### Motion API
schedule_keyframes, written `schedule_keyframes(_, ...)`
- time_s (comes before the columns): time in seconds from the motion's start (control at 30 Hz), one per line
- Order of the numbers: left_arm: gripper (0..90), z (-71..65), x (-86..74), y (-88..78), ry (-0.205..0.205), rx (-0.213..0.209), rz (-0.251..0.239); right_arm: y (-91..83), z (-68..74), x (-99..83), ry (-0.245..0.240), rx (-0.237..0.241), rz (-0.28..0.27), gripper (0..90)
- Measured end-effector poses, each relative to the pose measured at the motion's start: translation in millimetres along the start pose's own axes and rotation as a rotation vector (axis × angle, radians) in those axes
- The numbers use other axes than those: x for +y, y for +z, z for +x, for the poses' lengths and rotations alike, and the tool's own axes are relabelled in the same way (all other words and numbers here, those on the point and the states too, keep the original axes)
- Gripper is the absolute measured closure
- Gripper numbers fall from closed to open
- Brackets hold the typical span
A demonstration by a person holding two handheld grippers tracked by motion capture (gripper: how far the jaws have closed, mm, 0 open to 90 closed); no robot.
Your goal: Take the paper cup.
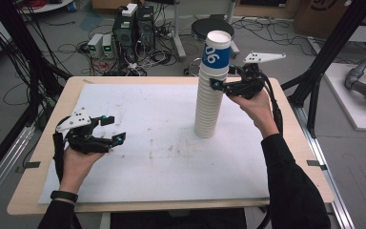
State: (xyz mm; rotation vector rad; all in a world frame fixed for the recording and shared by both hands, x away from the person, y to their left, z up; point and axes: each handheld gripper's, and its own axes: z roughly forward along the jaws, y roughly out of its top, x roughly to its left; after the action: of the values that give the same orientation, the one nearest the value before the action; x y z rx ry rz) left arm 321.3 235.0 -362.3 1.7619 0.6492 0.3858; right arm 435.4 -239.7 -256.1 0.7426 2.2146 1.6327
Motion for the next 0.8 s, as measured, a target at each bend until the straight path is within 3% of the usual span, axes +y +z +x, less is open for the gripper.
schedule_keyframes(0.53, 19.9, -3.6, 2.0, 5.5, 0.004, -0.034, 0.008, -0.1, -3.8, -1.1, -0.014, 0.025, -0.006, 12.7)
schedule_keyframes(0.8, 19.9, -7.1, 12.4, 6.6, 0.012, -0.067, -0.004, 0.4, -5.7, -1.6, -0.005, 0.031, -0.006, 12.5)
